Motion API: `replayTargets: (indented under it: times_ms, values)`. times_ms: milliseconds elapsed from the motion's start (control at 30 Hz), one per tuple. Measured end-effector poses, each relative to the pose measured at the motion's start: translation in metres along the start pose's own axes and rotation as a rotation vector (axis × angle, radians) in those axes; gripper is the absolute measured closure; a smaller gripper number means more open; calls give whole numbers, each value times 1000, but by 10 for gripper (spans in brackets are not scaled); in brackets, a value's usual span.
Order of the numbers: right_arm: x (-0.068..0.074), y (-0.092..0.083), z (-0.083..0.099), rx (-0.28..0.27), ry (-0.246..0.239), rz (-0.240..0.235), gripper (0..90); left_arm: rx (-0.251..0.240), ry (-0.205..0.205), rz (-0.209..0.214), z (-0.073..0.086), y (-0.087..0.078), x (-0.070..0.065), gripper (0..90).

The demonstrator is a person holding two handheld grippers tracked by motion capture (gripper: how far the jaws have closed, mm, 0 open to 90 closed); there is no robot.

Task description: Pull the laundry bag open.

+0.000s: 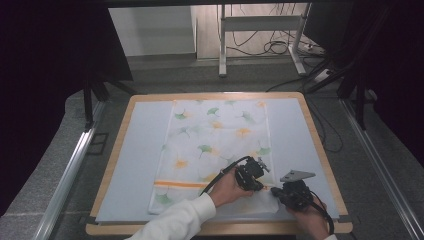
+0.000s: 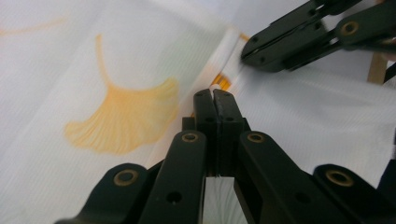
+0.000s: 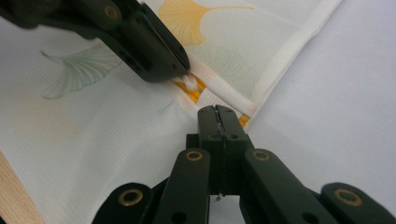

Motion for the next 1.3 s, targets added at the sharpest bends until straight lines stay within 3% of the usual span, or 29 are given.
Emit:
replayTargets:
  times_ms: [133,367,833,1300]
  values:
    - [-1,0,0,5,7,-9,900,-4,14,-16,1,0,-2,900]
    - [-1,0,0,1,-1,-8,900,-4,-11,5,10,-7,4,900]
    - [-1,0,0,-1,-8,-6,900,4,-18,-15,34,-23,13,900]
    - [-1,0,0,1,-6,-10,900,-15,-66,-19,60,-38,25,900]
Point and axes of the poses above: each handheld gripper's, and its own axes: y roughly forward along the jaws, z roughly out of its underside, x roughly to its left, the point moved 5 cm from there along y, roughly forward along the jaws, and after that the axes turned 7 degrees about y, right-handed, at the moved point
